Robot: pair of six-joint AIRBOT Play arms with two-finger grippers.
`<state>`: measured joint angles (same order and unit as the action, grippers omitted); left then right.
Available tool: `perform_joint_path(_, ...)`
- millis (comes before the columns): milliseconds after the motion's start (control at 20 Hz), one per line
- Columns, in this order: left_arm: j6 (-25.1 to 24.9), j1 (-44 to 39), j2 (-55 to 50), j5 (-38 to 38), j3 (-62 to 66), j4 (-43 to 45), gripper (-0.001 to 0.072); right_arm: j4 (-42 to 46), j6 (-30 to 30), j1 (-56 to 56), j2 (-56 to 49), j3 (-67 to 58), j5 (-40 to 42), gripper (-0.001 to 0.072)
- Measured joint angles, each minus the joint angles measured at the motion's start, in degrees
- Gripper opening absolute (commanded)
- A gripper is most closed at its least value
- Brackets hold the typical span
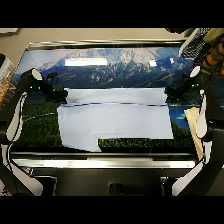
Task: Fold the clothes and pants, and hang the long-sleeved shirts on hangers.
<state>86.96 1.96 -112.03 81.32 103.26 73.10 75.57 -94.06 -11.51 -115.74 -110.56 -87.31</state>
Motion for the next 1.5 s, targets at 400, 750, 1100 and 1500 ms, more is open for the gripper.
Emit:
perform_joint_path(400, 1.09, 1.46, 4.0, 5.38, -1.09, 1.25, 0.0551, 3.72, 3.72, -2.36, 3.91, 0.42, -5.2, 0.048)
perform_joint_path(750, 1.92, 8.61, 30.84, 0.59, -35.67, 1.18, 0.0549, -3.67, 8.24, -10.1, 20.87, 17.75, -1.2, 0.0479)
perform_joint_path(1100, -3.58, 11.76, 53.99, -15.8, -71.04, -13.73, 0.0529, -7.76, 9.29, -11.28, 34.93, 33.92, 2.91, 0.0479)
perform_joint_path(1500, -10.64, 11.47, 57.55, -23.19, -81.07, -19.69, 0.0496, -8.87, 9.46, -11.37, 41.9, 37.03, 3.37, 0.0478)
